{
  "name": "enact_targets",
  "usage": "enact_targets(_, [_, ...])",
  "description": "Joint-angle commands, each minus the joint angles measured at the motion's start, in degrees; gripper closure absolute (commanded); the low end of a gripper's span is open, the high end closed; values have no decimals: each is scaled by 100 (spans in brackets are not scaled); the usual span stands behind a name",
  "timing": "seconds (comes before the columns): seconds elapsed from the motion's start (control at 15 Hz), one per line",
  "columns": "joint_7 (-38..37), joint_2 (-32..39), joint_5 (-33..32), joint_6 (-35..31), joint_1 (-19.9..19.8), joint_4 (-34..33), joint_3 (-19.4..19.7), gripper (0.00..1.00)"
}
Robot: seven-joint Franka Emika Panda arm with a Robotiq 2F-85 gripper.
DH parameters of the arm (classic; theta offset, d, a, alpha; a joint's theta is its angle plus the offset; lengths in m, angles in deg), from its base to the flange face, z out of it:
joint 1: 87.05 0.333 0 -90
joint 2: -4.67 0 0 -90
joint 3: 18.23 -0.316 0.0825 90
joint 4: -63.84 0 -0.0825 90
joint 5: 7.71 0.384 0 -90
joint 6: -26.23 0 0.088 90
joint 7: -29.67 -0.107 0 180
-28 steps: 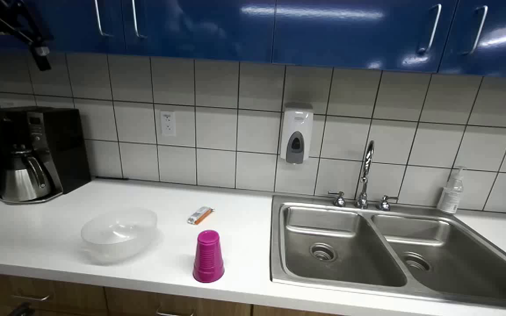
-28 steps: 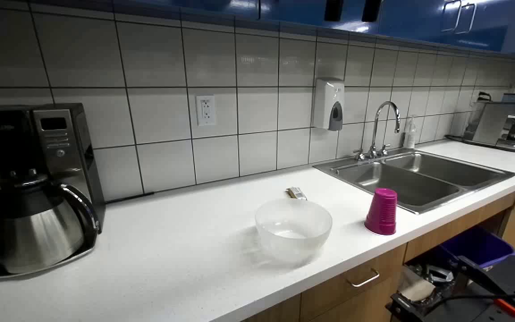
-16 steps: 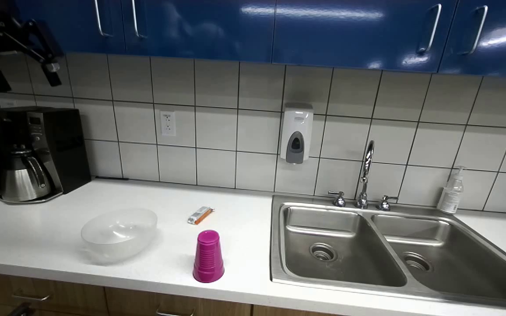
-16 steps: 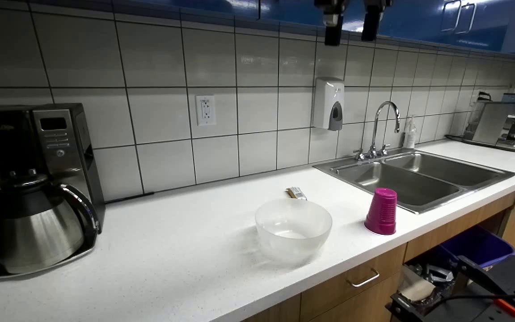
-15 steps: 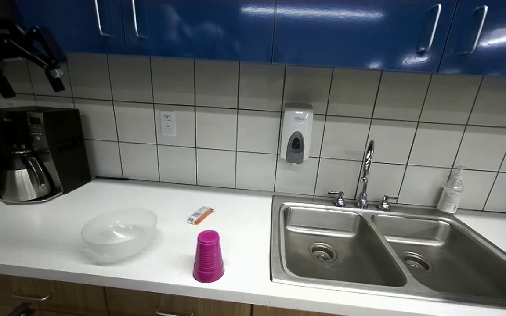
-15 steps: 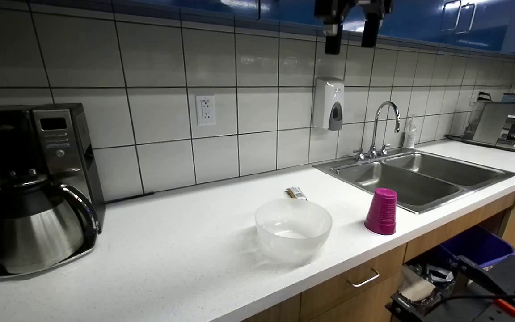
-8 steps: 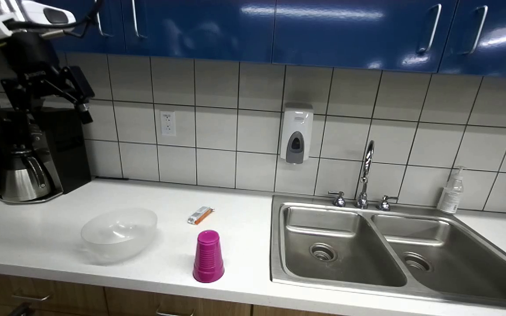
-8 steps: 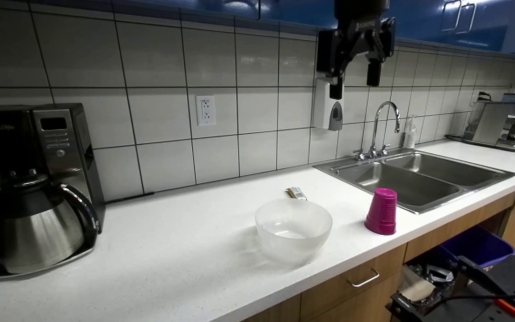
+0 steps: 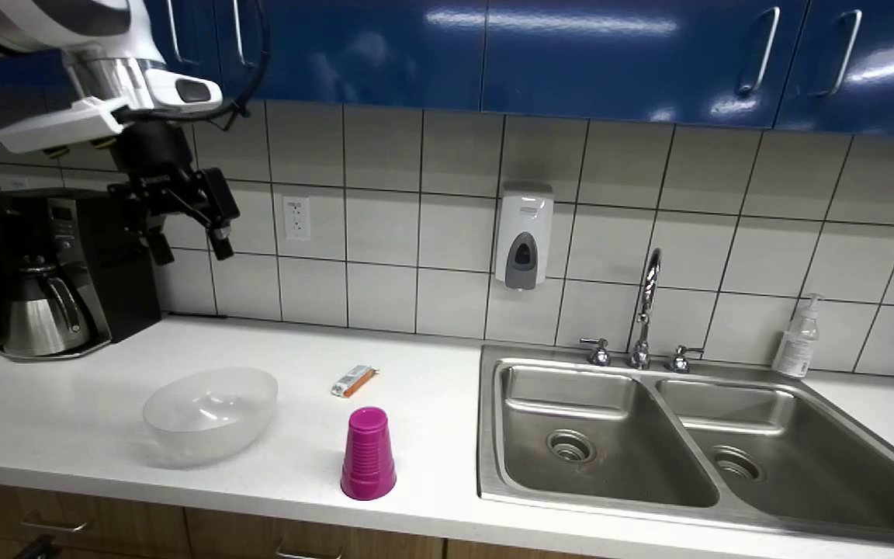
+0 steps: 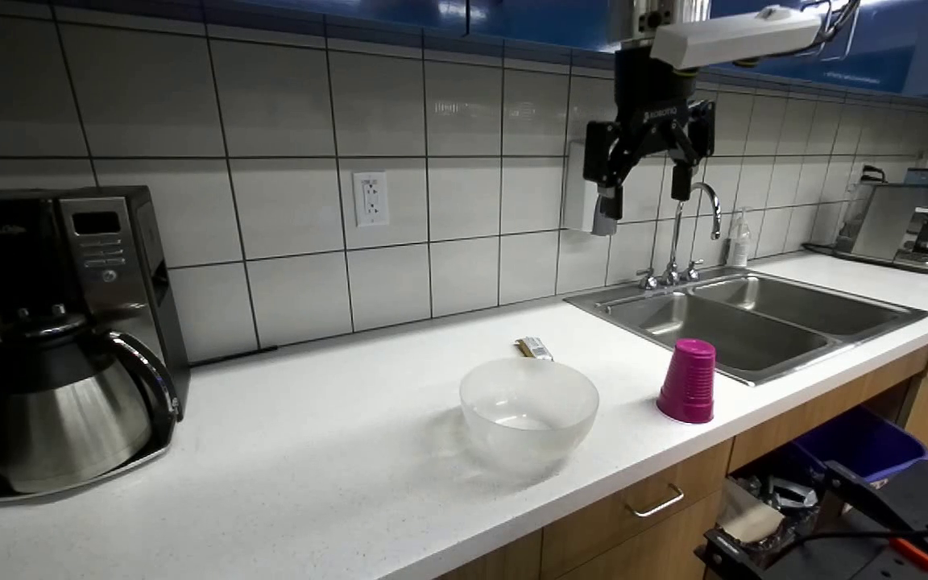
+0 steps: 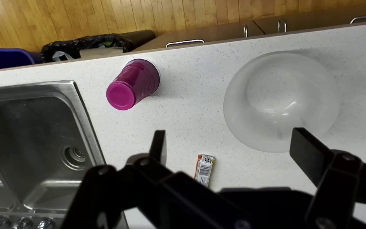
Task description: Pick up the candy bar and then put it in the bowl
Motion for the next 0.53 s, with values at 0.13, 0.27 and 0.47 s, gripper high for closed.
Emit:
enact_targets(0.13, [-78, 1101, -195, -565, -289, -535, 354, 0])
enact_targets(0.27, [-69, 1484, -259, -750, -339, -755, 466, 0])
enact_targets(0.47, [-20, 2181, -385, -1092, -341, -1161, 639, 0])
